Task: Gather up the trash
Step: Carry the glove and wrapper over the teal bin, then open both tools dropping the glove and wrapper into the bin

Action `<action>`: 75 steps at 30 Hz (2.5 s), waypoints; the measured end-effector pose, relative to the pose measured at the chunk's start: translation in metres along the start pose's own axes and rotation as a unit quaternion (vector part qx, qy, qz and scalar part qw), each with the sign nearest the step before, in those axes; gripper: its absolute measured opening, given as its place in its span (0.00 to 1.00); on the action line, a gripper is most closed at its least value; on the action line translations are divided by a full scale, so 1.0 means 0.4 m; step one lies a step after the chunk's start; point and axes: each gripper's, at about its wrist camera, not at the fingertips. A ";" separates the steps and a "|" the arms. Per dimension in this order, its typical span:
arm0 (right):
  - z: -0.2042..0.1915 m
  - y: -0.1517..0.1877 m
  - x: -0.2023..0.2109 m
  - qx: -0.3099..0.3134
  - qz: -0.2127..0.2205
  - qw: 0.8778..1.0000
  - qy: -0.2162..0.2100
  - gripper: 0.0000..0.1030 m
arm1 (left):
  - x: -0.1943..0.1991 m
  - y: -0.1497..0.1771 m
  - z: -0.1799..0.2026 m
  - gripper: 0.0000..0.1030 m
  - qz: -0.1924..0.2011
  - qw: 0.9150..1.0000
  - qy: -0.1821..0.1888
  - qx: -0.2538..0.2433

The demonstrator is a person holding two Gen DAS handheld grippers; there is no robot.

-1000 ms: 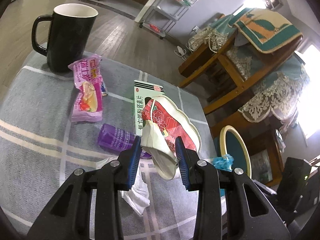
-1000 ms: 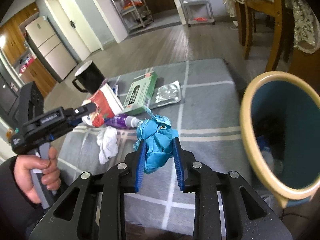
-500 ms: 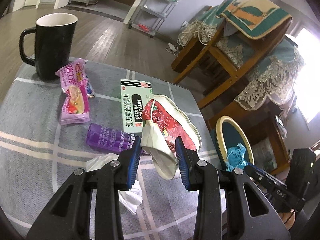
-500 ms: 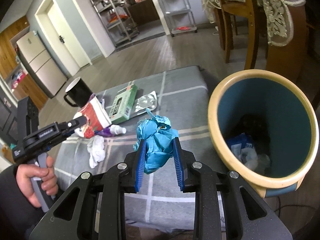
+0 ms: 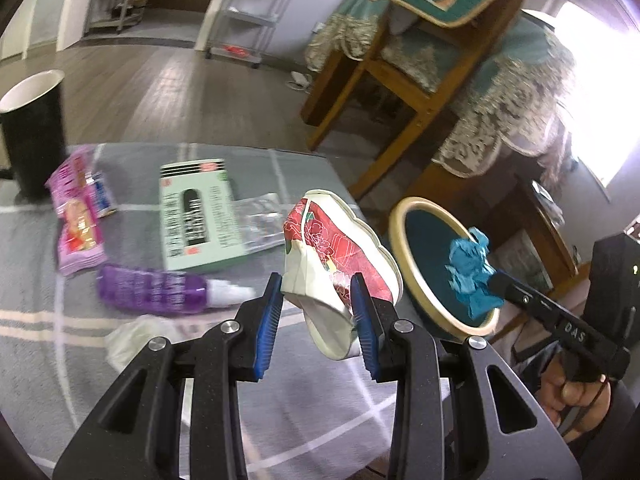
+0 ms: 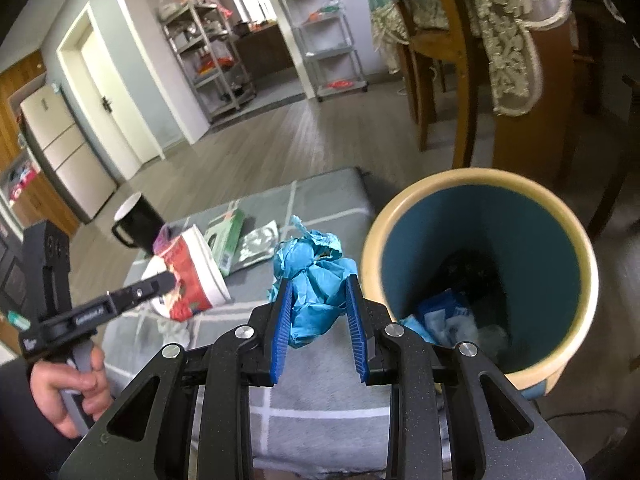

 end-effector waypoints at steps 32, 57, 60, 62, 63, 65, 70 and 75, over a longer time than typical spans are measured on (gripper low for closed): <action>0.236 0.026 0.067 -0.111 0.015 0.990 0.090 0.28 | -0.306 0.031 0.408 0.33 -0.074 0.990 0.020 -0.114; 0.278 0.048 0.032 -0.155 -0.009 0.983 0.101 0.47 | -0.269 0.021 0.322 0.64 -0.080 0.993 -0.012 -0.090; 0.272 0.047 0.030 -0.152 -0.007 0.983 0.101 0.51 | -0.244 0.010 0.289 0.67 -0.072 0.994 -0.020 -0.080; 0.268 0.046 0.032 -0.150 -0.004 0.983 0.102 0.54 | -0.224 -0.001 0.265 0.68 -0.065 0.995 -0.023 -0.072; 0.265 0.045 0.033 -0.148 -0.001 0.984 0.102 0.55 | -0.216 -0.003 0.256 0.68 -0.062 0.995 -0.025 -0.071; 0.261 0.042 0.035 -0.144 0.002 0.984 0.103 0.56 | -0.194 -0.009 0.233 0.70 -0.055 0.996 -0.033 -0.069; 0.247 0.038 0.035 -0.135 0.007 0.986 0.102 0.66 | -0.150 -0.019 0.183 0.73 -0.042 0.995 -0.055 -0.070; 0.229 0.034 0.033 -0.122 0.009 0.987 0.102 0.70 | -0.094 -0.032 0.118 0.73 -0.025 0.995 -0.079 -0.062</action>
Point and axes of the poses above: each gripper's, at about its wrist camera, not at the fingertips, and x roughly against the way its jaws point, z to its right, y to its underside, and after that the axes turned 10 degrees about x, right-handed
